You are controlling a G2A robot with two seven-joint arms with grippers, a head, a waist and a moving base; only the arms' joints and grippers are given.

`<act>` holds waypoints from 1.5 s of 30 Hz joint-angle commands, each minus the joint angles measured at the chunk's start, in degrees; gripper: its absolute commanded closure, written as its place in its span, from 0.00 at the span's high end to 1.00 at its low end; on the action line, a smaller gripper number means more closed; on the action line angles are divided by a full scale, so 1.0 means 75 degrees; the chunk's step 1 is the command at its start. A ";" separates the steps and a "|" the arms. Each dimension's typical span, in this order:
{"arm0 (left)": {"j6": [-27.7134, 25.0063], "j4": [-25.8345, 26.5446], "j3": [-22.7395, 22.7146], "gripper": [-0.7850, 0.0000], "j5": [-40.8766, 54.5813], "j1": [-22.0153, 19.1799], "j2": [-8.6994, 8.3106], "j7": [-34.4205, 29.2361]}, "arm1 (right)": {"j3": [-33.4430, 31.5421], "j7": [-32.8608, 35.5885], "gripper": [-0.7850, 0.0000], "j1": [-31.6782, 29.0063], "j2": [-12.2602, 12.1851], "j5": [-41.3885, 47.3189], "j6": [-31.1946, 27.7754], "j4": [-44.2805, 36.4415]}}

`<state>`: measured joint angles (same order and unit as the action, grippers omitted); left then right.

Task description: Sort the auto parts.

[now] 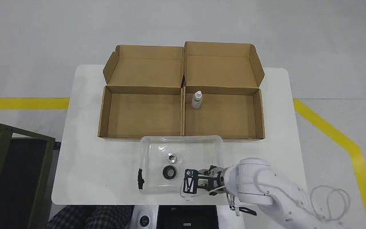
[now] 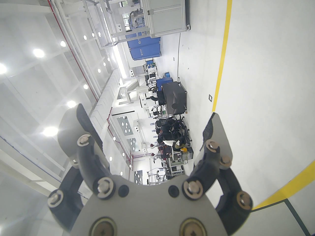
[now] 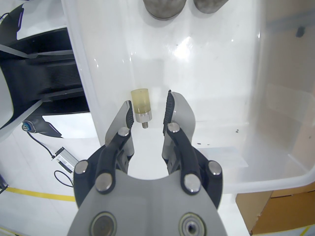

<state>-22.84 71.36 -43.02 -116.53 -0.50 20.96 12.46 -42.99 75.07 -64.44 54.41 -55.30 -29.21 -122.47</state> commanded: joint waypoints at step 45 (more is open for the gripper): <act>0.0000 0.0000 0.0000 1.00 0.0000 0.0000 0.0000 0.0000 | 0.1076 -0.0033 1.00 0.1174 0.0177 0.0476 0.0081 0.1181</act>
<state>-22.84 71.36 -43.02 -116.53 -0.50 20.96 12.46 -35.02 74.93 -55.78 55.67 -51.82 -28.54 -113.92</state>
